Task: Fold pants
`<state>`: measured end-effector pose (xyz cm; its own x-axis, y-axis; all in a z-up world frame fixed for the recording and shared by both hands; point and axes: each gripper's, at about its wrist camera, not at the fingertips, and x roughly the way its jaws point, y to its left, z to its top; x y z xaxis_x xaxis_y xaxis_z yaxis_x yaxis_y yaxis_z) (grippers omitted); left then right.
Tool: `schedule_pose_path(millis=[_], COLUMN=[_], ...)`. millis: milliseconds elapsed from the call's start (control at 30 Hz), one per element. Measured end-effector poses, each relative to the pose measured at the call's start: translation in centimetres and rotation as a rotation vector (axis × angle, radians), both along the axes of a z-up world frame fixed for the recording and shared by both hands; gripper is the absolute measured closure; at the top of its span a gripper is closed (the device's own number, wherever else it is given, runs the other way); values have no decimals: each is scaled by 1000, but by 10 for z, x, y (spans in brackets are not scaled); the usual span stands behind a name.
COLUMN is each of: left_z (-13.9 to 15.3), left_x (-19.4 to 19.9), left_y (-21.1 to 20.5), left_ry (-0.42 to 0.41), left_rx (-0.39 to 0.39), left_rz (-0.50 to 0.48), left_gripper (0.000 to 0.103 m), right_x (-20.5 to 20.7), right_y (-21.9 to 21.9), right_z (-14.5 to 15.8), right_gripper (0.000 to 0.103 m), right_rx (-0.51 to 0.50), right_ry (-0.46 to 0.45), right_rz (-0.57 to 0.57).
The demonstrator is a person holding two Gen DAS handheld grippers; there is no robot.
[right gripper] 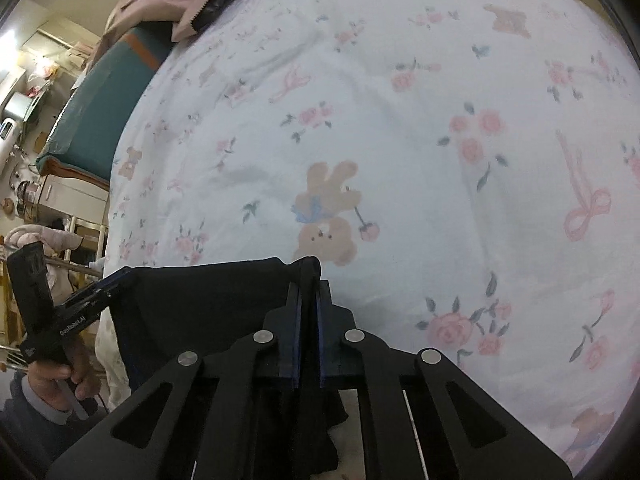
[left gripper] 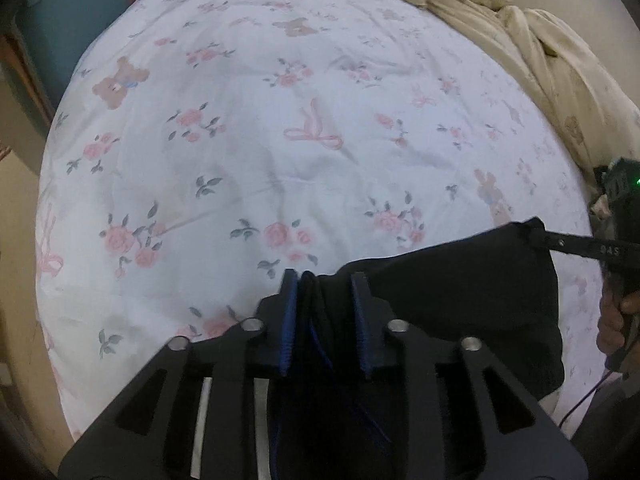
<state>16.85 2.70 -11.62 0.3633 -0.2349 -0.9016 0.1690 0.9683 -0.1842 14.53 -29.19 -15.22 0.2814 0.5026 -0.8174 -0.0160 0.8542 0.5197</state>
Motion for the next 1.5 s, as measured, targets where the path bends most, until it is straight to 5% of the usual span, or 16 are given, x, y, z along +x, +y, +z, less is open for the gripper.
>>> schedule_pose_path(millis=[100,167,200,267,300,333,500,567,600,633,733,833,1000,1333,1500], left_z=[9,17,21,24,23,20,-7,-20,-24,-23,-18,-3,34,48,42], left_x=[0,4,7,8,10,12,19,18,16,15,15,19,3,-58,-118], left_y=[9,13,16,25,28,30,32,22,17,13,2,-2,-19,-14,-31], left_ry=[-6,-19,-17,-19,-12,2,101,164,166,139,115,48,-224,-329,-473], left_rx=[-5,-25,-40,-57,-58,-55,-83,-60,-38,-12,-29,-27,67,81,283], left_rz=[61,76,86,121,133,140,158,100,74,56,-6,-43,-137,-306,-504], left_gripper=[75,67,54,34,32,32,33,34,40,54,84,86,86,86,87], right_x=[-1,0,2,3,3,4,9,13,14,14,14,15,6,-59,-95], right_y=[-11,-17,-19,-17,-16,-15,-2,8,15,19,28,19,16,25,37], right_z=[10,13,15,14,11,6,-10,-17,-19,-20,-15,2,37,57,54], right_gripper=[92,92,90,73,50,37,37,42,55,74,96,99,99,99,100], right_rx=[-43,4,44,58,68,82,74,86,86,67,-5,-16,-34,-133,-210], right_ry=[-50,-52,-54,-51,-41,-26,13,32,36,39,14,-56,-273,-414,-429], right_rz=[-35,-60,-56,-41,-38,-39,-8,36,74,94,147,114,116,353,451])
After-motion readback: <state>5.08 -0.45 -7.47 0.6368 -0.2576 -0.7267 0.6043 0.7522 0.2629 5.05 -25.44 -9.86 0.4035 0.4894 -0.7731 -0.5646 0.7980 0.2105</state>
